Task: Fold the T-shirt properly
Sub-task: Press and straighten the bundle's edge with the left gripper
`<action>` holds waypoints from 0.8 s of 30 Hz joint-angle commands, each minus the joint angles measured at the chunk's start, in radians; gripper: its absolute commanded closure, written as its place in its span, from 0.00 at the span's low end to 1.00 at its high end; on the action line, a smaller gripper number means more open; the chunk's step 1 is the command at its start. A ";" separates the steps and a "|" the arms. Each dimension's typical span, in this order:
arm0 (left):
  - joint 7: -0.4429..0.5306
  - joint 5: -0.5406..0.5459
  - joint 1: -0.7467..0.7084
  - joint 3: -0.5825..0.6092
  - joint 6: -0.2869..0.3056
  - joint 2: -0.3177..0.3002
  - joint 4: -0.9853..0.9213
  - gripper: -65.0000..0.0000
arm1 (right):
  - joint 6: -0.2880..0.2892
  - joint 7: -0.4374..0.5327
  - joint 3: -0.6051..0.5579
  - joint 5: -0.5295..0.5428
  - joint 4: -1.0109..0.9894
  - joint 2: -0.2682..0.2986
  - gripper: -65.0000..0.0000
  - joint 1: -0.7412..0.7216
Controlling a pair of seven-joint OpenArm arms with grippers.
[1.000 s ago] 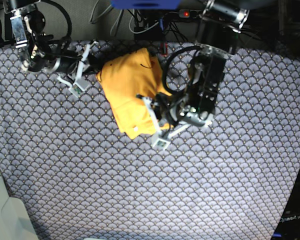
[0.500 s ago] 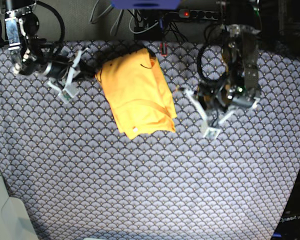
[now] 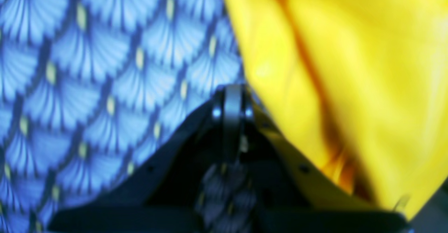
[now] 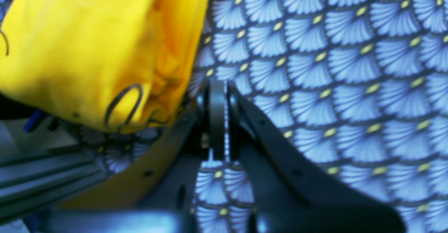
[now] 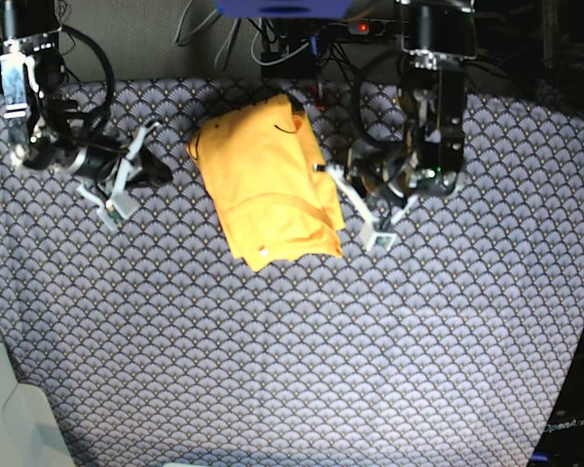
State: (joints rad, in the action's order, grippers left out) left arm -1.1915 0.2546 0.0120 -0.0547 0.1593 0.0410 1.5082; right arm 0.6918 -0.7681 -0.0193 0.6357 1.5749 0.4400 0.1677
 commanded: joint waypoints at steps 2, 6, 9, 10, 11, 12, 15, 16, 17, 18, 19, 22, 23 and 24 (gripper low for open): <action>0.011 -0.002 0.026 0.003 -0.002 0.020 -0.024 1.00 | 0.006 0.014 0.005 0.019 0.012 0.000 1.00 0.006; 0.042 -0.002 0.082 0.052 -0.002 0.044 -0.079 1.00 | 0.006 0.014 -0.029 0.020 0.020 -0.020 1.00 0.053; 0.078 -0.002 0.124 0.106 -0.002 0.073 -0.131 1.00 | 0.006 0.017 -0.060 0.020 0.020 -0.054 1.00 0.077; 0.094 -0.002 0.141 0.118 -0.002 0.084 -0.156 1.00 | 0.006 0.015 -0.060 0.020 0.022 -0.057 1.00 0.086; 0.108 -0.002 0.154 0.128 -0.002 0.095 -0.179 1.00 | 0.006 0.017 -0.064 0.020 0.022 -0.060 1.00 0.094; 0.120 -0.002 0.168 0.129 -0.002 0.104 -0.200 1.00 | 0.006 0.019 -0.069 0.020 0.022 -0.060 1.00 0.100; 0.149 0.004 0.199 0.129 -0.002 0.116 -0.252 1.00 | 0.006 0.020 -0.087 0.022 0.051 -0.060 1.00 0.125; 0.152 0.007 0.205 0.129 -0.002 0.116 -0.257 1.00 | 0.006 0.020 -0.089 0.020 0.065 -0.060 1.00 0.134; 0.150 0.007 0.205 0.129 -0.002 0.116 -0.257 1.00 | 0.006 0.022 -0.087 0.020 0.077 -0.059 1.00 0.142; 0.146 0.007 0.205 0.128 -0.002 0.116 -0.254 1.00 | 0.006 0.022 -0.086 0.020 0.084 -0.056 1.00 0.143; 0.143 0.009 0.202 0.128 -0.002 0.115 -0.243 1.00 | 0.006 0.022 -0.086 0.020 0.088 -0.053 1.00 0.143; 0.104 0.007 0.168 0.126 -0.002 0.095 -0.179 1.00 | 0.006 0.023 -0.080 0.019 0.081 -0.030 1.00 0.143; 0.088 0.009 0.153 0.125 -0.002 0.083 -0.151 1.00 | 0.006 0.023 -0.072 0.019 0.081 -0.028 1.00 0.143; 0.072 0.009 0.138 0.125 -0.002 0.073 -0.111 1.00 | 0.006 0.023 -0.058 0.019 0.083 -0.027 1.00 0.143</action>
State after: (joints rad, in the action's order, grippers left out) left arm -1.1252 0.2543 0.1360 0.0711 0.1528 0.1093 1.3731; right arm 0.6914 -0.7631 -0.0841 0.6338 1.6428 0.4030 0.3141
